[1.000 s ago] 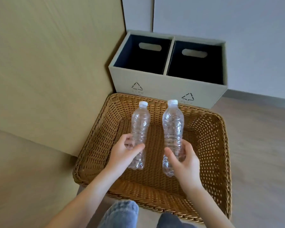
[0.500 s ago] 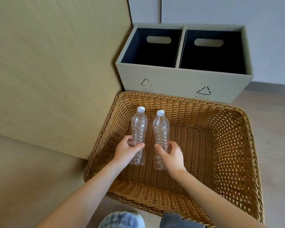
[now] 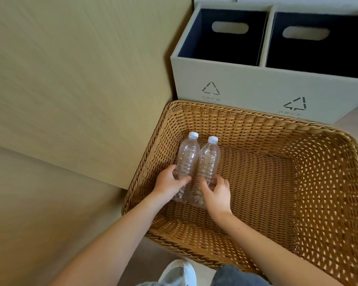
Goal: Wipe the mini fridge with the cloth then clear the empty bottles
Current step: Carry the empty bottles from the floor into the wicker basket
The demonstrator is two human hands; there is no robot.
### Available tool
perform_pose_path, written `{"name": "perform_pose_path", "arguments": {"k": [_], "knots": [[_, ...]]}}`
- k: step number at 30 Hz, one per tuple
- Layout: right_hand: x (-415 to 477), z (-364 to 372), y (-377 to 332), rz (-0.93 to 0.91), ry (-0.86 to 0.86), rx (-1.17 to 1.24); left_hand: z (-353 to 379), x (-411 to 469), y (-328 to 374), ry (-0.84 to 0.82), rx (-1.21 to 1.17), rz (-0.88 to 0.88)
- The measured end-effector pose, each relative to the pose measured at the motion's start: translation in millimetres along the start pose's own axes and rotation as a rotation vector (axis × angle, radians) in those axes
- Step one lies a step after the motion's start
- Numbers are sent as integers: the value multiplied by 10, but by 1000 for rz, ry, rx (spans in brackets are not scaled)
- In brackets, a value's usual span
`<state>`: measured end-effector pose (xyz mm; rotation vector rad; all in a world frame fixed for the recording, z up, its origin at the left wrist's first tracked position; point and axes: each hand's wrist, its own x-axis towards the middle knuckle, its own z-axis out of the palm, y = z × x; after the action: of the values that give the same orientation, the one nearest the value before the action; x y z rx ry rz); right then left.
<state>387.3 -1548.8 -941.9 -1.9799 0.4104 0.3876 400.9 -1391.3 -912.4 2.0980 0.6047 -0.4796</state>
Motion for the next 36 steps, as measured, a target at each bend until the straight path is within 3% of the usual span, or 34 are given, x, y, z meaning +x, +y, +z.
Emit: {"name": "perform_pose_path", "arguments": {"k": [14, 22, 27, 31, 36], "knots": [[-13, -91, 79, -92, -39, 59, 33, 2, 18, -4, 50, -6], [52, -158, 76, -181, -16, -242, 66, 2, 45, 29, 53, 38], [-56, -391, -141, -174, -9, -307, -17, -200, 168, 168, 198, 251], [-421, -792, -480, -302, -1, -453, -120, -557, 515, 229, 121, 401], [-948, -1459, -1046, -400, 78, -555, -384, -1118, 1182, 199, 103, 566]]}}
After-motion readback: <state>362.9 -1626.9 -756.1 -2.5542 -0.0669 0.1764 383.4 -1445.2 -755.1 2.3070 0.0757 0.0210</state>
